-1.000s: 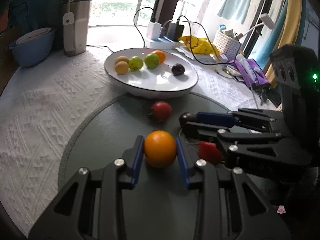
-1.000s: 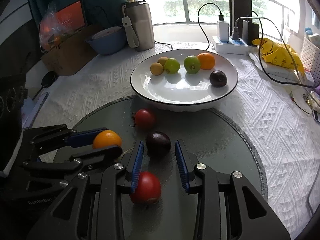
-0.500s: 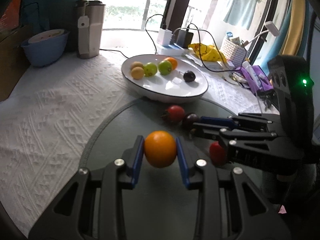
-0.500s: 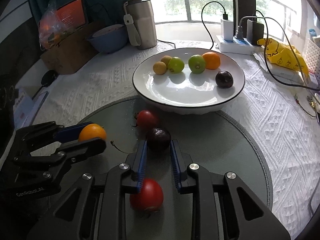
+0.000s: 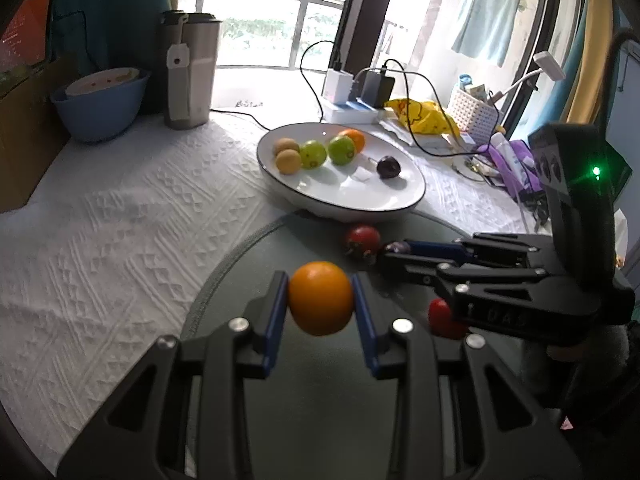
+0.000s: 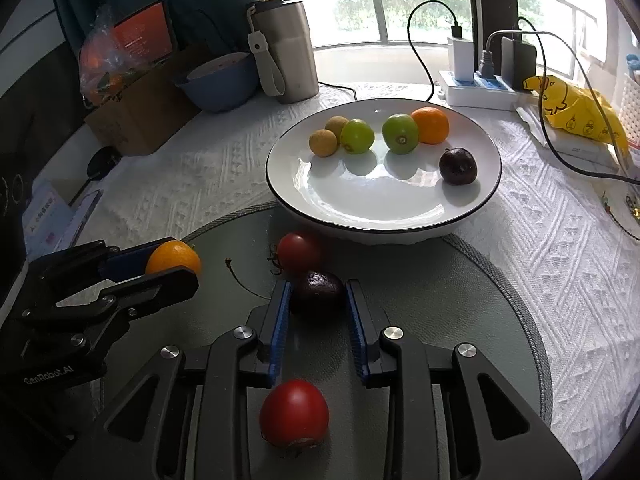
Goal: Organize fruits
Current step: 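Carry the orange and dark plum in both grippers over the white plate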
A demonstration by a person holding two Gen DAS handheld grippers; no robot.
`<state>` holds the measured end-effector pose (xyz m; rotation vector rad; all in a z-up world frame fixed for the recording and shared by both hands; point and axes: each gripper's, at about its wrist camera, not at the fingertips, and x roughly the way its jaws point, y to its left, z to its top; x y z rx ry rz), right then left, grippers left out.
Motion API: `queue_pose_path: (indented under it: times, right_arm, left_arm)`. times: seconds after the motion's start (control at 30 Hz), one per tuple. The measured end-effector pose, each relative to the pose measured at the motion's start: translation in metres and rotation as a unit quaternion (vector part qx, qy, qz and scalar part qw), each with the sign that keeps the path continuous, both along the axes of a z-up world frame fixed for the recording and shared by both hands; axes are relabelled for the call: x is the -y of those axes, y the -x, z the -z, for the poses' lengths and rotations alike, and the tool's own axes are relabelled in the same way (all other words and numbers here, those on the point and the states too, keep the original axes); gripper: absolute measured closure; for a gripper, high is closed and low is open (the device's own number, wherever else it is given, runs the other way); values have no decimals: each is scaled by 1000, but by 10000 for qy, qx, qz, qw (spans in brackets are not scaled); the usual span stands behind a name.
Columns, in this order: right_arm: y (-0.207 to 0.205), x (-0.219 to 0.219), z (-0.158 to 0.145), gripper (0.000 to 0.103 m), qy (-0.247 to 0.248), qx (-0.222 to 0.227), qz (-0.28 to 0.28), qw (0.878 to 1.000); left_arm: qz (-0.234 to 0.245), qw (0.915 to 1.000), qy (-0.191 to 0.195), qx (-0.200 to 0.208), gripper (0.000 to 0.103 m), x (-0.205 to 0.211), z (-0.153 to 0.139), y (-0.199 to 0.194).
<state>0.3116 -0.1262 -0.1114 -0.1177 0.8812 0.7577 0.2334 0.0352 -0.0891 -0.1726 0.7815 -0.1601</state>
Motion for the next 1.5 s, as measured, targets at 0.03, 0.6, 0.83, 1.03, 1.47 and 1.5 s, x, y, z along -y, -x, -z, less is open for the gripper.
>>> queue_pose_path:
  times: [0.03, 0.6, 0.83, 1.03, 1.47, 1.5]
  right_arm:
    - [1, 0, -1, 74, -11, 22, 0, 10000]
    - [30, 31, -35, 74, -227, 388, 248, 9987]
    - [29, 46, -53, 74, -367, 556, 413, 9969]
    - [19, 53, -62, 74, -416, 650, 515, 9957]
    - [-21, 53, -62, 74, -431, 597, 597, 9955]
    - [-23, 52, -61, 74, -429, 584, 597, 9956]
  left_arm:
    - [1, 10000, -9, 14, 69, 1, -1, 1]
    - [97, 9994, -116, 325, 69, 22, -30, 20]
    - [150, 9984, -227, 488, 69, 26, -45, 16]
    - [210, 9977, -298, 567, 69, 30, -54, 3]
    - [303, 9972, -414, 536, 69, 30, -51, -42]
    - [310, 9973, -415, 527, 69, 29, -49, -45]
